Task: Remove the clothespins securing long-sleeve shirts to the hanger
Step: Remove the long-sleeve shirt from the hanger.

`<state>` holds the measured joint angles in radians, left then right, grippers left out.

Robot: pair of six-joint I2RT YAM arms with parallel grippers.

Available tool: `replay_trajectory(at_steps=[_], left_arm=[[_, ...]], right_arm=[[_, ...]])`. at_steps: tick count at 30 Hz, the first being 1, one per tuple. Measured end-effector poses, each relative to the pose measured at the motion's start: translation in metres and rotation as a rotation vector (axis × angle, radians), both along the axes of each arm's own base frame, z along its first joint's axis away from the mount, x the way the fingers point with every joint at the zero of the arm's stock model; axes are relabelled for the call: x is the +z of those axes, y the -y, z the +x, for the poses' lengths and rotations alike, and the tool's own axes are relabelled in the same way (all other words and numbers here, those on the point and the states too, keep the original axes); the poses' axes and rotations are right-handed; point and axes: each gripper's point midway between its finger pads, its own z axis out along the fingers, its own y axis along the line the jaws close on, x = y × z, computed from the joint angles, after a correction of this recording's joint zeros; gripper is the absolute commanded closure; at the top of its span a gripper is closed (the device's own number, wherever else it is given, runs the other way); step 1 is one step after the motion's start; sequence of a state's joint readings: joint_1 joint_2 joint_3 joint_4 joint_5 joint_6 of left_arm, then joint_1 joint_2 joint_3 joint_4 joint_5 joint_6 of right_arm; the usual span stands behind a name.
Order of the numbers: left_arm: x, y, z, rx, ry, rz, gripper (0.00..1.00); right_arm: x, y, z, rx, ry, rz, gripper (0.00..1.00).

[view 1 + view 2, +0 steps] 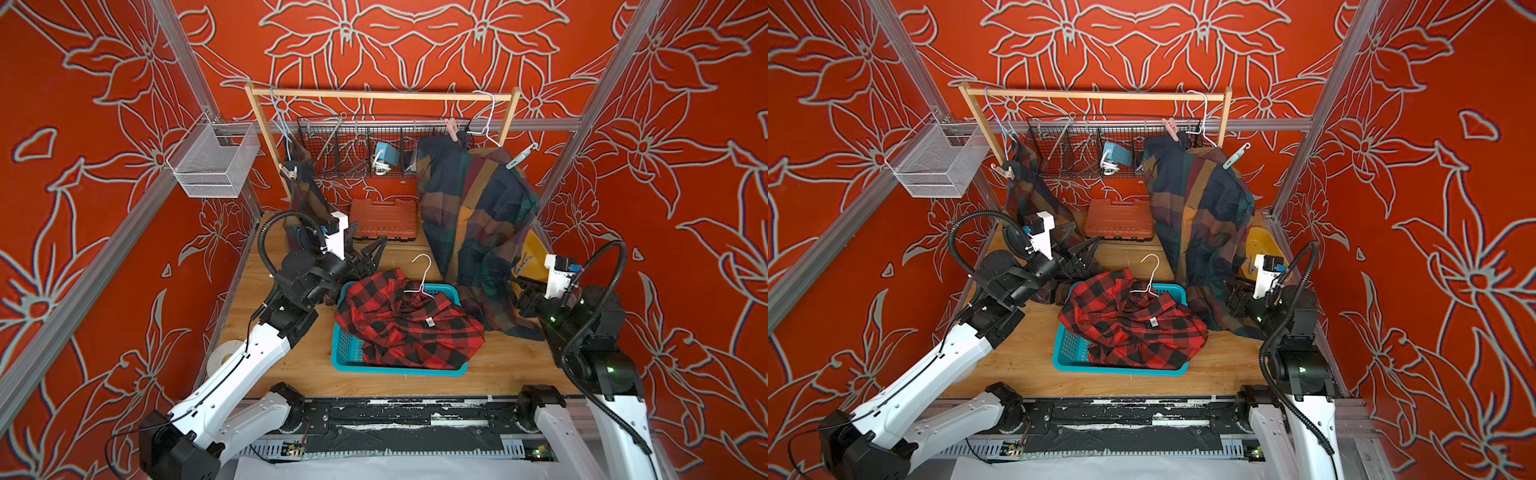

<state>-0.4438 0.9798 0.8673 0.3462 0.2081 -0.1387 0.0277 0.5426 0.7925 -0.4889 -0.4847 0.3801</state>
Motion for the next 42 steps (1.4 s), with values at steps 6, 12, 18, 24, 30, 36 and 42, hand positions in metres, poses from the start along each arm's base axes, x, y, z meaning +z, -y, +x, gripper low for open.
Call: replay_trajectory(at_steps=[6, 12, 18, 24, 30, 36, 42], left_arm=[[0.0, 0.0, 0.0, -0.003, -0.001, 0.0, 0.1], [0.0, 0.0, 0.0, -0.004, -0.003, -0.002, 0.1], [-0.004, 0.002, 0.003, -0.004, -0.012, 0.002, 0.1], [-0.016, 0.005, 0.01, -0.004, -0.046, 0.019, 0.1], [-0.016, 0.006, 0.01, -0.007, -0.045, 0.019, 0.1], [-0.016, 0.007, 0.009, -0.015, -0.045, 0.02, 0.1], [-0.016, 0.008, 0.008, -0.02, -0.044, 0.021, 0.1]], right_arm=[[-0.005, -0.041, -0.013, 0.214, -0.055, 0.004, 0.55], [-0.023, -0.076, -0.015, 0.36, -0.132, -0.015, 0.54], [-0.049, -0.113, -0.001, 0.446, -0.206, -0.058, 0.53], [-0.078, -0.134, 0.029, 0.442, -0.272, -0.063, 0.53], [-0.104, -0.151, 0.05, 0.44, -0.316, -0.063, 0.53], [-0.131, -0.173, 0.059, 0.457, -0.359, -0.07, 0.53], [-0.149, -0.189, 0.072, 0.455, -0.369, -0.067, 0.53]])
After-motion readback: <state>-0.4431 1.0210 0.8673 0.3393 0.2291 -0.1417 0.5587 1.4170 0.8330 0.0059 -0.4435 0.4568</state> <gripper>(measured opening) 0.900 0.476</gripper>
